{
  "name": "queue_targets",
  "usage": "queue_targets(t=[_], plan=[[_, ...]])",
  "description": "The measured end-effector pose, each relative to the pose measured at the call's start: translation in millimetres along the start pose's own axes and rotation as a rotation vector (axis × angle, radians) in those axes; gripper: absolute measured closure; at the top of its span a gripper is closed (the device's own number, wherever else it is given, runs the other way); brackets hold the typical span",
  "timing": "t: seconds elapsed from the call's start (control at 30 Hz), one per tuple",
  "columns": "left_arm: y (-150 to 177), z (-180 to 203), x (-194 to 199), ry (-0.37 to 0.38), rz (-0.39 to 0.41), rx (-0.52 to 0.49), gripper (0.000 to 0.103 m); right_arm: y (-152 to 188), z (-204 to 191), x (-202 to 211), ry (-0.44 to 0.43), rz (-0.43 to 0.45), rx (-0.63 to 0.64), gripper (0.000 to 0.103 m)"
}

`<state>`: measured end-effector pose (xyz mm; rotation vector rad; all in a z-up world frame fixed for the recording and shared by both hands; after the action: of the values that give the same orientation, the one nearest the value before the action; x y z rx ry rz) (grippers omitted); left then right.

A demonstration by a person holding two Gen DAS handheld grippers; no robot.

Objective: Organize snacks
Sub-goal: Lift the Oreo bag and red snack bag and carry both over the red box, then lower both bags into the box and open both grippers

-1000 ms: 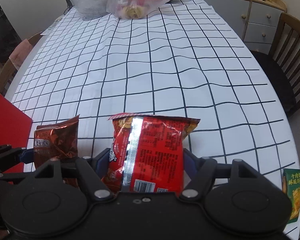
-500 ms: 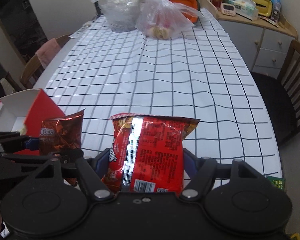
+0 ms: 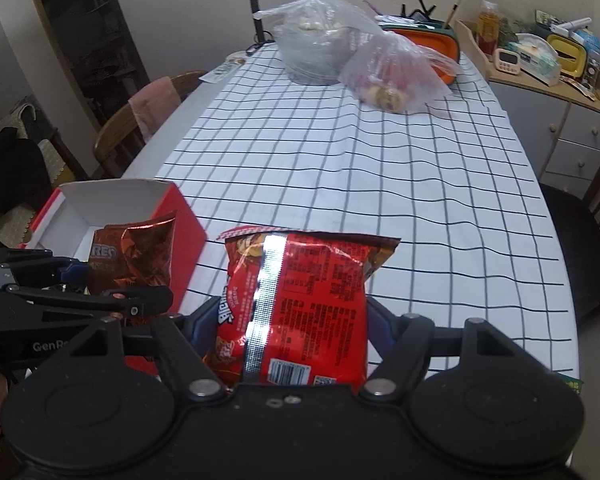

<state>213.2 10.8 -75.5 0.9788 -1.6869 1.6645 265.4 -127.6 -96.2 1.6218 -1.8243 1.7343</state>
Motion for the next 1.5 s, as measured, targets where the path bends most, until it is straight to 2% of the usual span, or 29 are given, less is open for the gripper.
queue_targets(t=[0.43,1.07,1.27,1.5], plan=[[11,-91,15,-0.063,0.016,0.113,0.052,-13,-68,-29,-0.049,-0.010,0.058,0.031],[35,-206,7,-0.176,-0.007,0.181,0.052,-23,-168,-101,-0.107,-0.060,0.158,0.031],[44,-237,-9,-0.220,-0.038,0.195,0.052,-18,-187,-128,-0.105,-0.092,0.180,0.031],[51,-252,-31,-0.218,-0.083,0.182,0.052,-11,-188,-158,-0.082,-0.148,0.166,0.031]])
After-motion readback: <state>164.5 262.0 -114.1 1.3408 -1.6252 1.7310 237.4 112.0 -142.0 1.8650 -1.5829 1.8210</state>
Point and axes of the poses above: each gripper's, at about its wrist camera, not at the fingertips, and x roughly against the way its jaws point, z to its right, y to its underside, the point moved 8 cm from there along -x, roughly the way its jaws point, and after that the axes turned 11 degrees about -y, right-handed, at the moved point
